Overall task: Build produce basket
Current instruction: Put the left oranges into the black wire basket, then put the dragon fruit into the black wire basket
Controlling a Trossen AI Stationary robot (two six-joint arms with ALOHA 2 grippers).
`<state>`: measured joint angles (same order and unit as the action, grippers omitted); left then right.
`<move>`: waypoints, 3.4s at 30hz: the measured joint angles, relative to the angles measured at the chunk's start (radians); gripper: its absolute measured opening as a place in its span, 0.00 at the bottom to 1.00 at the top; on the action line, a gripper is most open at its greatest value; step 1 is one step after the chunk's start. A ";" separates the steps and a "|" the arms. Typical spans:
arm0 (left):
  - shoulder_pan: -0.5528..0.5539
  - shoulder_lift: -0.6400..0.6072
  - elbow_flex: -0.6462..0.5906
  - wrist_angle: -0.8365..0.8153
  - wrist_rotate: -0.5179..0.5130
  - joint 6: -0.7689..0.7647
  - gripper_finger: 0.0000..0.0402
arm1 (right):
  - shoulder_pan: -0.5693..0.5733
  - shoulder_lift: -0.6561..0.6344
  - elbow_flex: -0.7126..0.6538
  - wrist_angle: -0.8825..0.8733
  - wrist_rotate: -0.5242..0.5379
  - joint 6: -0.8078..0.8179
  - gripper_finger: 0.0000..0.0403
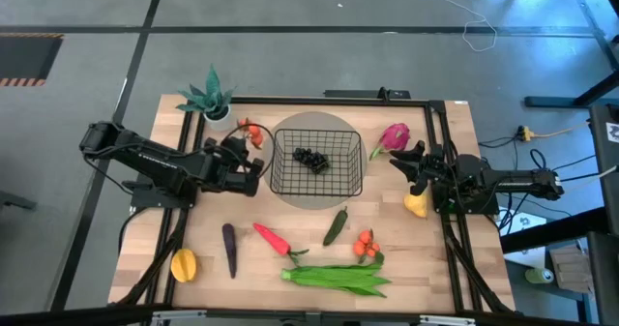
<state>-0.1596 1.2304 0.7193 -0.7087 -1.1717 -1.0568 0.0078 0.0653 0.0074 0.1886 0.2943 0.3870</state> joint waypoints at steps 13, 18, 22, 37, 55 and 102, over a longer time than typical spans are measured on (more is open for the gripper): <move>0.000 0.000 0.000 0.503 -0.038 0.567 0.00 | 0.000 0.000 0.000 0.000 0.000 0.000 0.42; 0.000 0.000 0.000 0.661 0.100 0.773 0.00 | 0.000 0.000 0.000 0.000 0.000 -0.001 0.42; 0.000 0.000 0.000 0.732 0.234 0.912 0.00 | 0.000 0.000 0.000 0.000 0.000 -0.002 0.42; 0.080 0.000 0.000 0.770 0.677 1.014 0.00 | 0.000 0.000 0.000 0.000 0.000 0.000 0.42; 0.112 0.000 0.000 0.770 0.692 0.982 0.12 | 0.000 0.000 0.000 0.000 0.000 0.001 0.42; -0.207 -0.259 0.001 0.505 0.548 1.036 0.11 | 0.000 0.000 0.000 0.000 0.000 0.002 0.42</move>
<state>-0.3668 0.9714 0.7204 -0.2036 -0.6239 -0.0209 0.0078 0.0654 0.0071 0.1890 0.2943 0.3893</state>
